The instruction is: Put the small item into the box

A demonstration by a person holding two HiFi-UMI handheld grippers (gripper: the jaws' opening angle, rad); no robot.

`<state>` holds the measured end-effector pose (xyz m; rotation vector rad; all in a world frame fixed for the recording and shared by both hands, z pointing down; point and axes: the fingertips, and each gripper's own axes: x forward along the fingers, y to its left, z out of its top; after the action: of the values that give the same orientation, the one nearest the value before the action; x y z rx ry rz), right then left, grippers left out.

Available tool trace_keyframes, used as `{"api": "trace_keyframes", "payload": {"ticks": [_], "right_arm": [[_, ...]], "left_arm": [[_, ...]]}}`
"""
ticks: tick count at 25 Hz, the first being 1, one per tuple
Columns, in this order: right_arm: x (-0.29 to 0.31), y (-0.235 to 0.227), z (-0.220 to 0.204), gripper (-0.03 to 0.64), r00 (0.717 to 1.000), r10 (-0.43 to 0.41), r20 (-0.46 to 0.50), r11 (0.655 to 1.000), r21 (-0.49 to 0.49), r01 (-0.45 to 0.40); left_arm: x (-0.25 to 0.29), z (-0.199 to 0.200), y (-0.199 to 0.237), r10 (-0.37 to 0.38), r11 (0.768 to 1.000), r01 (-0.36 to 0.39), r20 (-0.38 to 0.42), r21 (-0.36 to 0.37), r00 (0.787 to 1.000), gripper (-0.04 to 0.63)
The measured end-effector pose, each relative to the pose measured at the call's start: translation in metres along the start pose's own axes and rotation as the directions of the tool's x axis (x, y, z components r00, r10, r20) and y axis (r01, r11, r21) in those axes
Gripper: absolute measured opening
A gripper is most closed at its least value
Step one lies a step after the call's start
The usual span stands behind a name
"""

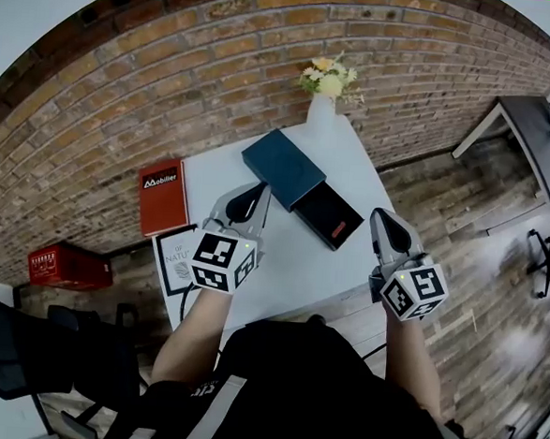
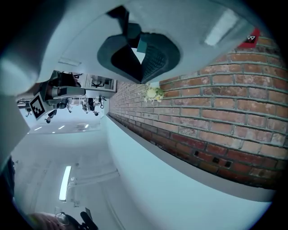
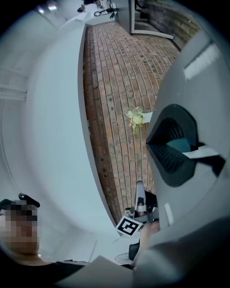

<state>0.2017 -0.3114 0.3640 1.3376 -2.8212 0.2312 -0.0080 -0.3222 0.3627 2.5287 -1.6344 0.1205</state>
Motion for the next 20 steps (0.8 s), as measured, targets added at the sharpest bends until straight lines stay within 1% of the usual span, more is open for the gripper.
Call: {"api": "trace_keyframes", "payload": {"ticks": [4,8,12,20], "right_arm": [[0.001,0.003,-0.004,-0.002,0.999,0.028,-0.019,1.0,0.008,-0.028],[0.0,0.001,-0.009,-0.002,0.999,0.025,-0.027,0.999,0.032,-0.024],[-0.002,0.001,-0.006,-0.002,1.0,0.017,-0.019,0.999,0.039,-0.016],[-0.004,0.005,-0.001,-0.002,1.0,0.011,-0.011,1.0,0.022,-0.011]], "left_arm": [[0.0,-0.008,0.003,0.007,1.0,-0.007,-0.016,-0.008,1.0,0.006],[0.001,-0.013,0.007,0.013,0.999,-0.014,-0.027,-0.042,1.0,0.008],[0.0,-0.013,0.008,0.009,0.999,-0.01,-0.033,-0.03,0.999,0.008],[-0.003,-0.016,0.009,0.0,1.0,-0.001,-0.042,-0.025,0.999,0.008]]}}
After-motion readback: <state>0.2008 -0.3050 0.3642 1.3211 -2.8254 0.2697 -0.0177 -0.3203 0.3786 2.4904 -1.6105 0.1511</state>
